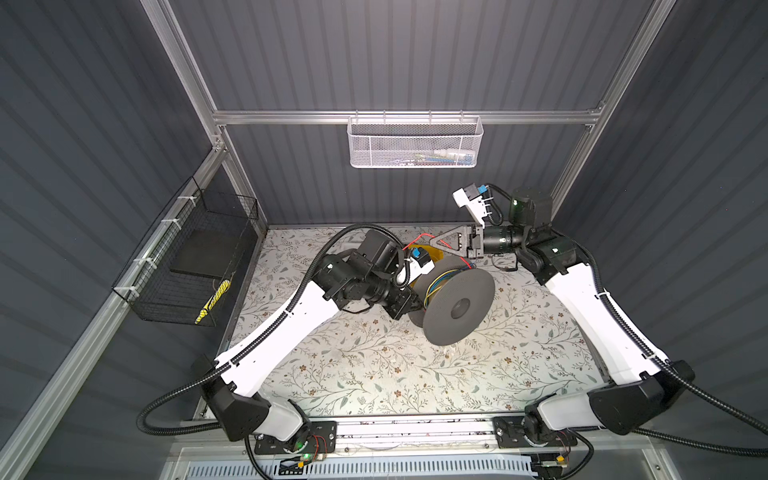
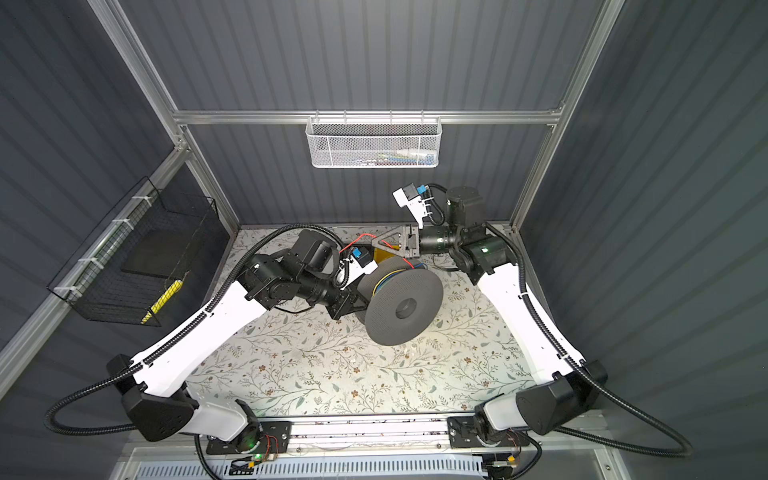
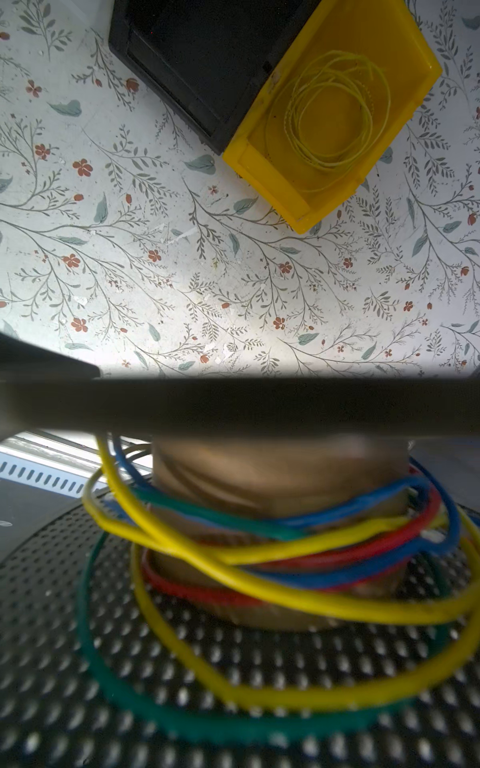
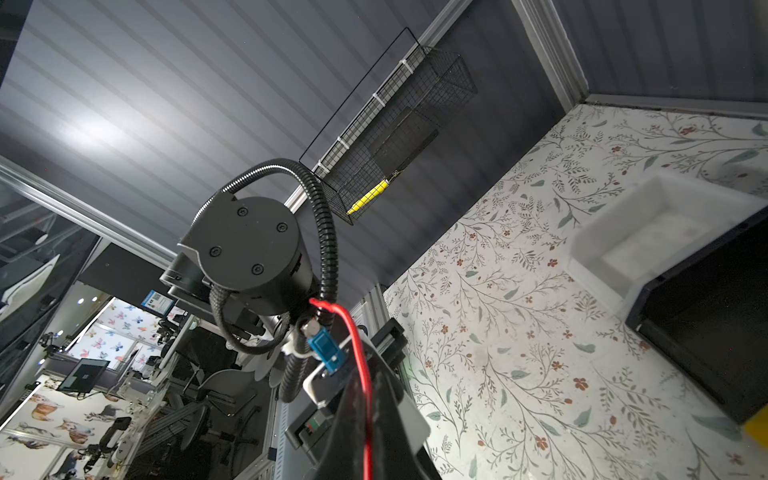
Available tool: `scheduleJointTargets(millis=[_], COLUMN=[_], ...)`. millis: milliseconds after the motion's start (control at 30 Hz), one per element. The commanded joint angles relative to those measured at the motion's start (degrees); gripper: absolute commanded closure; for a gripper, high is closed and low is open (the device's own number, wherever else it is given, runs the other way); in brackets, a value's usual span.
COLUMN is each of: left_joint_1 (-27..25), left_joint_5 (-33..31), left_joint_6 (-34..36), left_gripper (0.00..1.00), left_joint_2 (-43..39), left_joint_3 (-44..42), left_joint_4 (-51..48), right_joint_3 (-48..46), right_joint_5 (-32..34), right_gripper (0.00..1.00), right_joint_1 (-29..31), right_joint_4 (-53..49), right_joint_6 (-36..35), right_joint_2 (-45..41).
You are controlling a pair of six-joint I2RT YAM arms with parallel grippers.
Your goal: Wrap the cables
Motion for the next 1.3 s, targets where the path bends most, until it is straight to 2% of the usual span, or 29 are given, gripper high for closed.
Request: scheduleJointTargets(millis=[0,100,167,267,333,467,533,667,833,967,1033,1133,1200,1267], left_joint_1=[-0.3,-0.3,-0.3,-0.3,-0.3,-0.3,-0.3,-0.3,-0.3,-0.3,-0.3,-0.3,-0.3,-0.3], left_joint_5=[2.0,2.1,2.8,3.2,3.2,3.2,3.3,3.1,2.4,2.2,1.1,-1.1,-4.4,-10.0], left_joint_6=[1.7,2.4,2.5,2.5,2.5,2.5,2.4,1.9,1.8,2.1,2.2,1.0,-1.4,-7.7], left_gripper=[1.0,1.0,1.0,1.0,1.0,1.0,1.0,1.0,1.0,1.0,1.0,1.0,1.0,1.0], left_joint_2=[1.6,2.0,2.1,1.8,1.6,1.7,1.5,0.8,0.3,0.1,0.3,0.7,1.7,2.5], left_joint_3=[0.9,0.7,0.7,1.1,1.1,0.9,0.5,-0.2,-0.1,0.1,0.2,0.2,1.2,1.5], left_joint_4=[-1.0,-2.6,-3.2,-2.6,-2.2,-2.2,-2.2,-0.5,-0.1,-1.4,-1.5,-2.2,-3.3,-0.1], right_joint_3=[2.2,5.9,8.9,13.4,15.5,17.1,18.6,21.3,27.9,29.2,29.7,28.8,27.7,26.7], right_joint_5=[-1.3,-3.8,-5.6,-5.0,-3.4,3.4,7.1,8.1,9.8,19.6,24.0,32.9,35.3,36.1], right_gripper=[1.0,0.97,0.92,0.91,0.91,0.9,0.77,0.77,0.8,0.8,0.84,0.92,0.99,1.0], right_joint_1=[0.4,0.6,0.9,1.7,2.9,4.7,4.8,5.0,7.0,10.0,11.2,13.0,13.7,14.3], right_joint_4=[-0.7,-7.3,-12.9,-23.4,-29.2,-34.5,-36.9,-37.5,-43.3,-45.9,-46.0,-42.9,-39.2,-34.8], right_joint_6=[-3.5,-9.4,-14.0,-20.3,-24.5,-28.4,-30.2,-30.6,-32.7,-34.7,-35.1,-34.7,-33.5,-31.5], right_joint_2=[-0.4,0.8,2.0,4.9,6.3,7.1,7.0,7.1,11.0,11.7,11.6,9.9,8.0,5.8])
